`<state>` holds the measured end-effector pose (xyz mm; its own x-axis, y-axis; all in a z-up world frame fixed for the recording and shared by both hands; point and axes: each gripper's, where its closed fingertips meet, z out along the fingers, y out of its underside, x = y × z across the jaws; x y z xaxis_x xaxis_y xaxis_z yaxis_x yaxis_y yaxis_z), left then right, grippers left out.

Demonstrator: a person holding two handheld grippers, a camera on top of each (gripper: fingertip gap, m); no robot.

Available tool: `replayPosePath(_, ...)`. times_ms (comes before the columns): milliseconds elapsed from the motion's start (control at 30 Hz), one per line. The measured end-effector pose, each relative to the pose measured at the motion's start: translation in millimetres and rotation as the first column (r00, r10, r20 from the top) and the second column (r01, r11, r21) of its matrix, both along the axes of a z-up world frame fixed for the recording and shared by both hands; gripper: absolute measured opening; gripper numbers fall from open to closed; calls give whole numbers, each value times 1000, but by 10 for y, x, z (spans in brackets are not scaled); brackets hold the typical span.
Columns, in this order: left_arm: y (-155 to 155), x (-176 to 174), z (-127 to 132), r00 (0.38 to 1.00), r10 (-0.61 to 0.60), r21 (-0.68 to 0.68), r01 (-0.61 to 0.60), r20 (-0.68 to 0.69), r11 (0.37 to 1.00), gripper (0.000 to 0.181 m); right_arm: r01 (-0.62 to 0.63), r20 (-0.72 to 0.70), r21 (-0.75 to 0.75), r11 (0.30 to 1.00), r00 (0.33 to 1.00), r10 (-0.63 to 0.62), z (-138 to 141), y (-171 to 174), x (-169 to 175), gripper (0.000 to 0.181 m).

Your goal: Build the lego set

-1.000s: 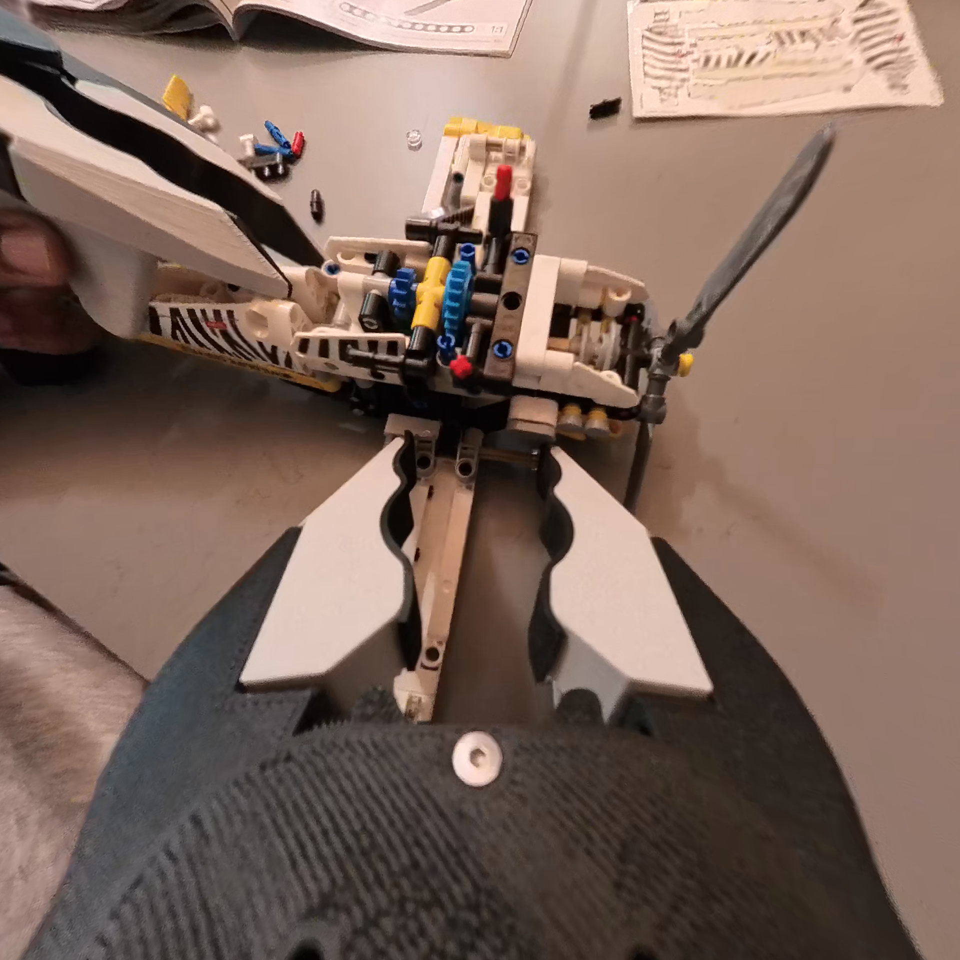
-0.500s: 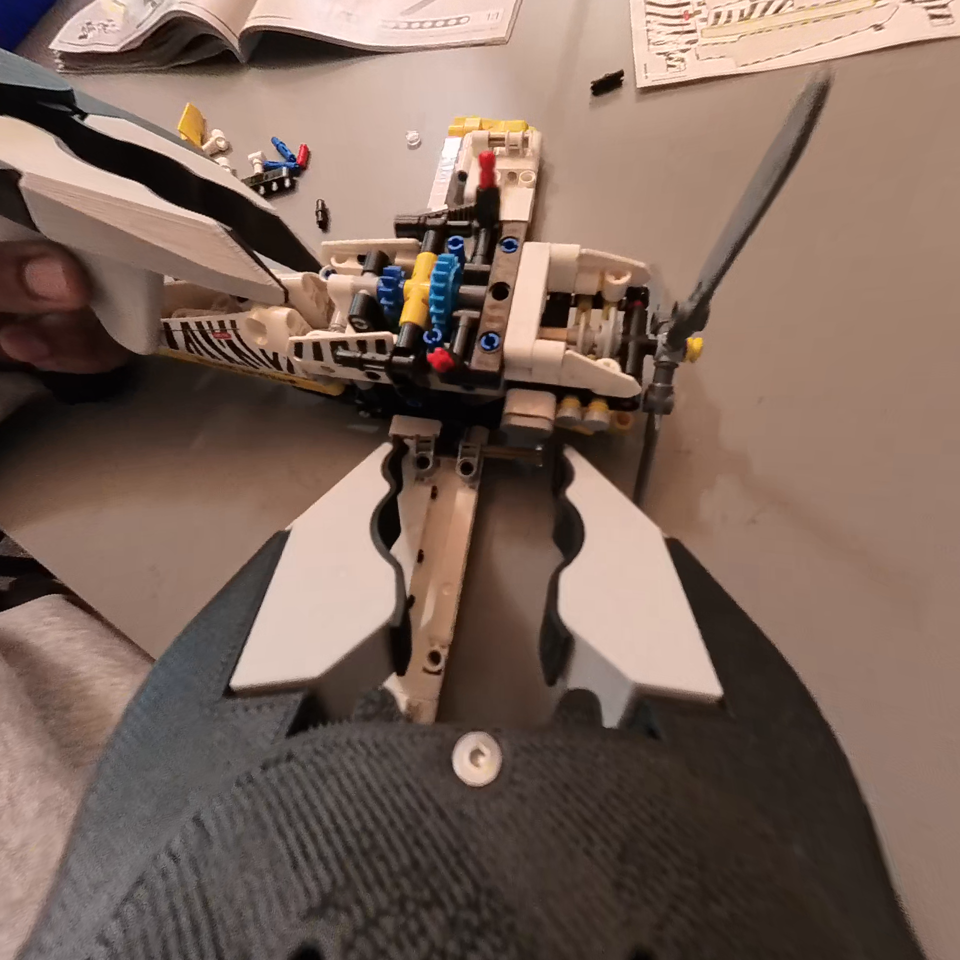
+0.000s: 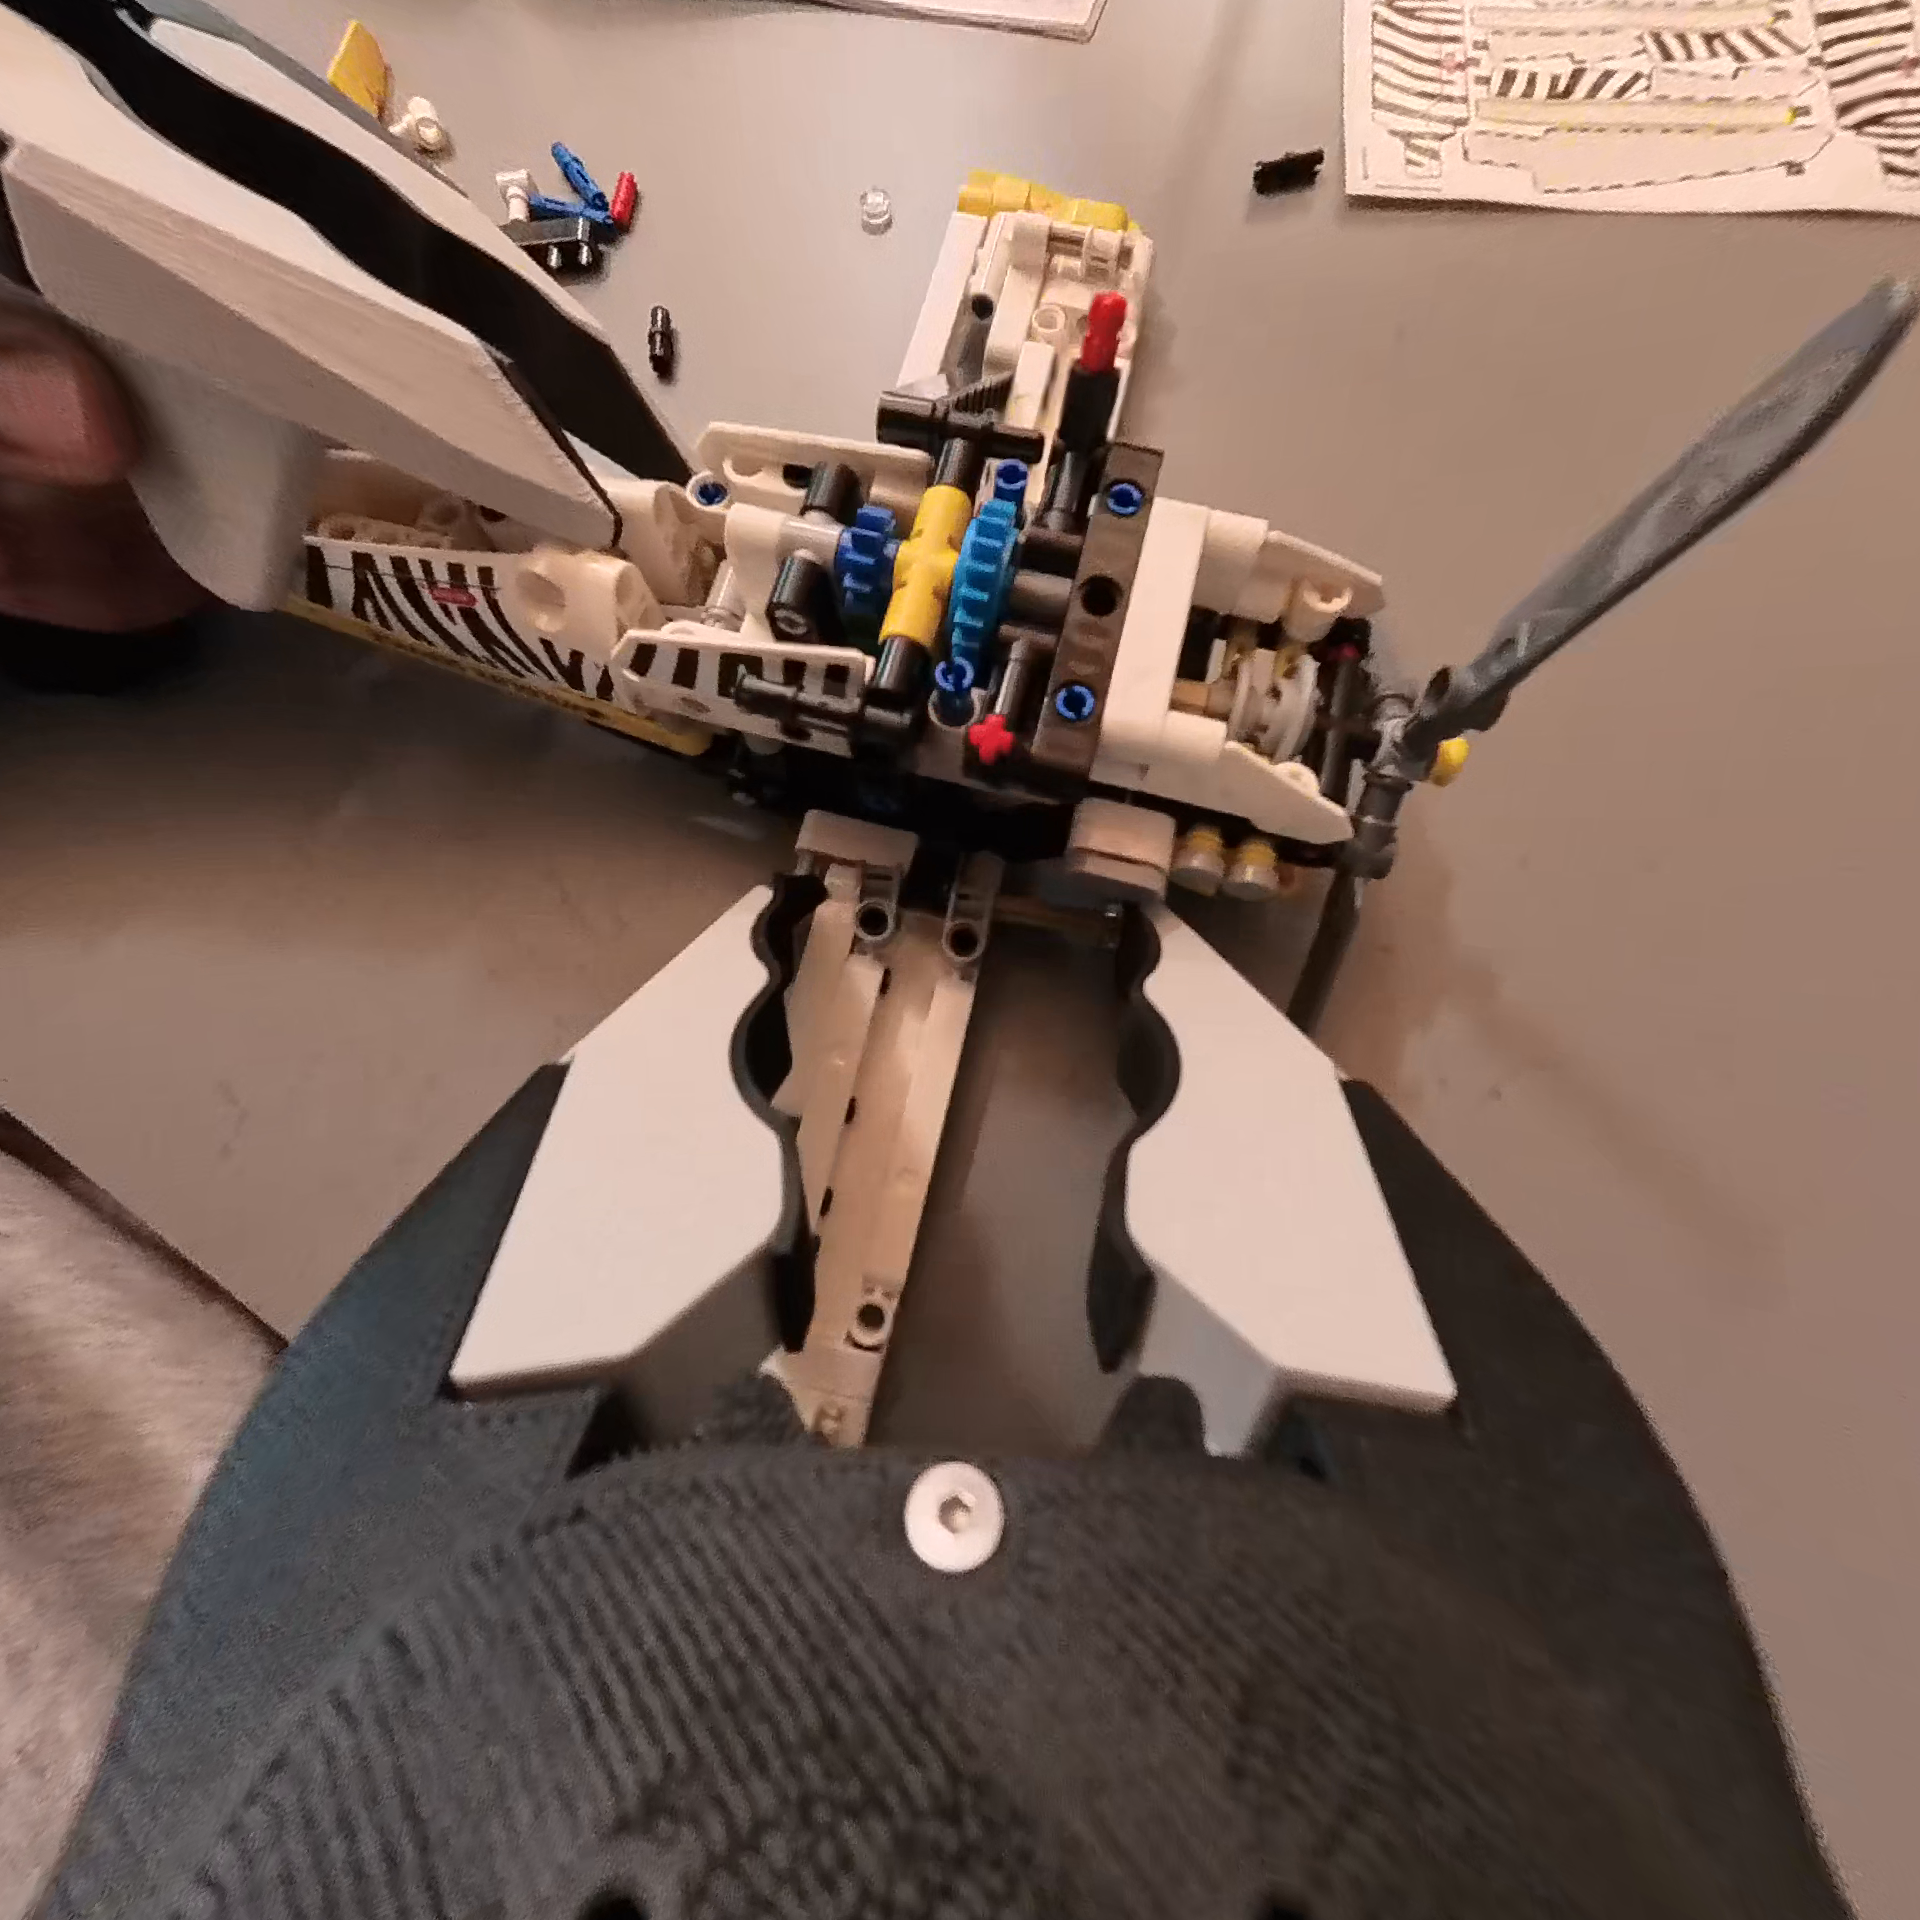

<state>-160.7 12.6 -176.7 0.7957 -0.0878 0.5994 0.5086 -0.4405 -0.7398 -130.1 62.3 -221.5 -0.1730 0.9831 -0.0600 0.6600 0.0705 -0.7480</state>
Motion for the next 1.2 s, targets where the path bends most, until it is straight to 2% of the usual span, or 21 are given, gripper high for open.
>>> replayPosePath(200,-1,-11,-4,1000,3,-2,-3,-5,1000,21,1,-1,-100,995,1000,-1,50,20,80,54)
replayPosePath(267,-2,-11,-3,1000,3,-2,-3,-5,1000,21,0,20,-98,995,1000,2,54,57,189,65)
replayPosePath(367,-1,-9,-4,1000,2,-1,-2,-3,1000,21,-6,-9,-9,1000,1000,6,77,138,341,83)
replayPosePath(433,-1,-8,-4,1000,0,-1,0,-1,1000,21,-1,-51,135,991,999,8,71,172,402,109)
replayPosePath(467,-1,-5,-3,1000,-1,0,1,0,1000,21,14,-49,234,972,999,-3,34,205,436,115)
replayPosePath(500,-1,2,-3,1000,-4,0,4,4,1000,21,36,-81,293,956,997,-13,63,197,451,110)
replayPosePath(600,-1,15,-4,1000,-10,0,10,3,1000,22,43,-141,390,920,990,14,116,81,497,74)
replayPosePath(667,-3,14,-4,1000,-10,1,10,2,1000,21,62,-164,369,927,987,-1,138,44,481,72)
replayPosePath(767,-7,34,-4,1000,-21,3,21,7,1000,21,73,-225,225,972,974,-21,263,-39,399,67)
replayPosePath(867,-12,80,-2,999,-45,5,45,19,999,21,107,-267,129,986,961,-69,356,-13,300,64)
replayPosePath(933,-16,116,-1,998,-64,5,64,22,998,21,155,-226,84,984,965,-132,279,85,250,68)
replayPosePath(1000,-19,160,3,996,-83,7,83,25,997,21,172,-105,12,985,980,-170,96,104,256,68)
replayPosePath(1067,-19,198,2,995,-94,8,94,22,996,22,156,-66,-97,983,984,-163,78,14,252,52)
replayPosePath(1200,-12,279,9,992,-123,13,123,41,992,23,180,-57,-68,981,981,-184,69,60,272,49)
